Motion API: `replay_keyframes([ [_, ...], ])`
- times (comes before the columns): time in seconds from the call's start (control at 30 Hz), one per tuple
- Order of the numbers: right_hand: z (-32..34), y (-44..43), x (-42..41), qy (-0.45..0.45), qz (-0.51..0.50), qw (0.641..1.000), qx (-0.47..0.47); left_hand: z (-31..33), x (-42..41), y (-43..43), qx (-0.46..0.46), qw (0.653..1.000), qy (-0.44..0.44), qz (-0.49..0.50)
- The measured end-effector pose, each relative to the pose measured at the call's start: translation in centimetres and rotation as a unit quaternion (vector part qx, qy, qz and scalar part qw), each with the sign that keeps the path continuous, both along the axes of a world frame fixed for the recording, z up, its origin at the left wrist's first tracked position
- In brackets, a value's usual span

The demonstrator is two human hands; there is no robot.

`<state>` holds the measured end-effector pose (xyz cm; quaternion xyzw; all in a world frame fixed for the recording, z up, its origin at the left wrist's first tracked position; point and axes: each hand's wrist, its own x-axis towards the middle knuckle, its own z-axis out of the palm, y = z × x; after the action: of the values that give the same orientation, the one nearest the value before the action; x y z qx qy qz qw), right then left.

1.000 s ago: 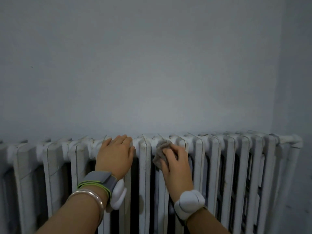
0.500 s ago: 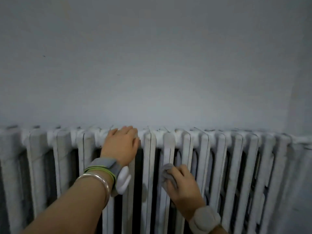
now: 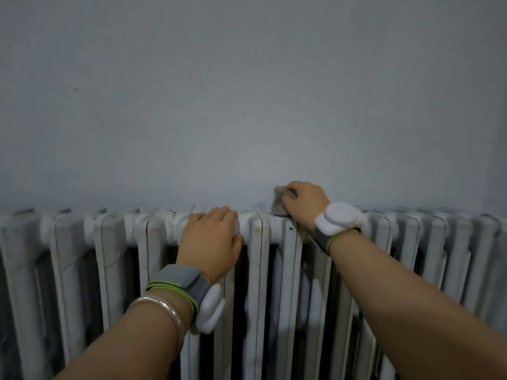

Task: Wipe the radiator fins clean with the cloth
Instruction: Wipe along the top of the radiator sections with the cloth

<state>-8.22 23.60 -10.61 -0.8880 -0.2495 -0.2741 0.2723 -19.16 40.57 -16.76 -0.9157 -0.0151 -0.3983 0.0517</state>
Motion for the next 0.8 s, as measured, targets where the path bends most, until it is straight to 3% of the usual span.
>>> replay_keyframes([
  [0.17,0.3,0.6,0.3,0.088,-0.007,0.99,-0.111,-0.1,0.2,0.1,0.003,1.0,-0.008,-0.008],
  [0.47,-0.1,0.1,-1.4,0.083,-0.012,0.993,-0.089,0.2,-0.1,0.0,0.001,1.0,0.016,-0.016],
  [0.67,-3.1,-0.4,-2.3,-0.045,-0.043,0.997,-0.035,0.2,-0.4,0.0,-0.008,0.999,0.01,-0.031],
  [0.8,-6.1,-0.6,-3.4,-0.153,0.005,0.986,0.062,0.2,-0.3,0.1,-0.007,0.999,0.024,-0.035],
])
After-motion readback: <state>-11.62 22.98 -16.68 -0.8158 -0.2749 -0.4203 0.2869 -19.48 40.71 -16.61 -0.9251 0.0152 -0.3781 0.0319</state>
